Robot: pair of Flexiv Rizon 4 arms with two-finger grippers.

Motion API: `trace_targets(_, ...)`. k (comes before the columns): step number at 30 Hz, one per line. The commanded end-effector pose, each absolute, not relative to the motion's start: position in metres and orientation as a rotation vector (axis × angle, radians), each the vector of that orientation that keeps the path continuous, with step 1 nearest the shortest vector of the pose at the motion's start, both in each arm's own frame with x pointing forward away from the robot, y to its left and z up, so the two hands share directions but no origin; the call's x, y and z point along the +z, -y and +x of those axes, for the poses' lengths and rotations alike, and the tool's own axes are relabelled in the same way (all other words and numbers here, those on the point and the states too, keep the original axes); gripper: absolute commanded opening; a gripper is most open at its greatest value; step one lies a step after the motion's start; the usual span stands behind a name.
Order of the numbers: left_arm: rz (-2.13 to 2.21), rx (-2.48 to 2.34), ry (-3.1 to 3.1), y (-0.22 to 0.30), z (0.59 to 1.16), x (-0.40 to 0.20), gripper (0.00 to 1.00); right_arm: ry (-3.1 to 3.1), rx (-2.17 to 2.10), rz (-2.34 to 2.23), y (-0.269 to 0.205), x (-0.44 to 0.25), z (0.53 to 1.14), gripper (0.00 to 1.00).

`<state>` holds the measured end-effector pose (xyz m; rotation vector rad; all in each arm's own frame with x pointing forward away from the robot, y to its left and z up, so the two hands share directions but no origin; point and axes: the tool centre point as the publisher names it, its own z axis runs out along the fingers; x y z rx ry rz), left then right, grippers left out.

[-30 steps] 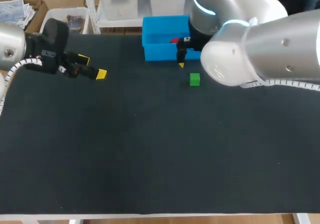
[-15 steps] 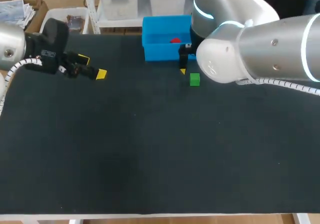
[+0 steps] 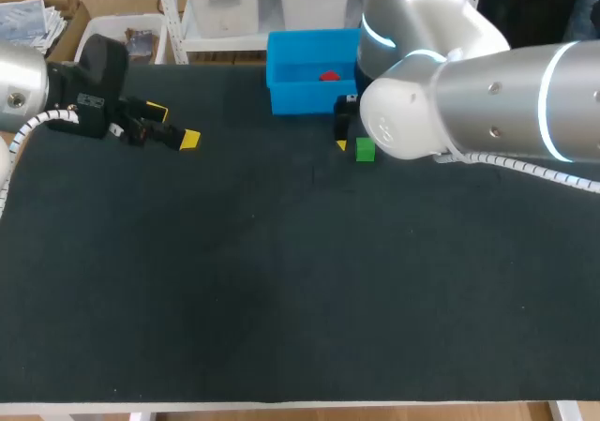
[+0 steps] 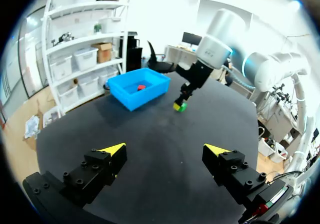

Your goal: Use the left arm to pick the red cube and place it into the blue plastic box first, then use the right arm to grasp the green cube and put it into the same blue plastic box after the first action is fully finished.

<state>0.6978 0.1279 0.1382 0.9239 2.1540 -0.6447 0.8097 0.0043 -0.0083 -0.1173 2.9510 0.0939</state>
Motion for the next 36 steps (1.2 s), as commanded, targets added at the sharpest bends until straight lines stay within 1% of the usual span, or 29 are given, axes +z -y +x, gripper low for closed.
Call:
trace_targets(1,0.923,-0.651,-2.141,-0.130,0.697,0.136,1.00,-2.972,0.089,-0.121,-0.010,-0.015,0.819,1.00)
trace_targets(7,0.923,-0.651,-2.141,-0.130,0.697,0.136,1.00,-2.991,0.086,-0.125,-0.012,-0.020,0.820,1.00)
trace_targets(8,0.923,-0.651,-2.141,-0.130,0.697,0.136,1.00,-2.992,0.087,-0.127,-0.012,-0.021,0.820,0.46)
trace_targets(9,0.923,-0.651,-2.141,-0.130,0.697,0.136,1.00,-2.994,0.087,-0.128,-0.012,-0.022,0.820,0.10)
trace_targets(10,0.923,-0.651,-2.141,-0.130,0.697,0.136,1.00,-2.995,0.086,-0.128,-0.012,-0.022,0.819,0.00)
trace_targets(25,0.923,-0.651,-2.141,-0.130,0.697,0.136,1.00,-3.011,0.080,-0.114,-0.009,-0.019,0.804,0.00)
trace_targets(31,0.923,-0.651,-2.141,-0.130,0.697,0.136,1.00,-2.956,0.106,-0.108,-0.005,0.009,0.799,0.00)
trace_targets(36,0.923,-0.651,-2.141,-0.130,0.697,0.136,1.00,-2.876,0.141,-0.114,-0.001,0.046,0.801,0.00)
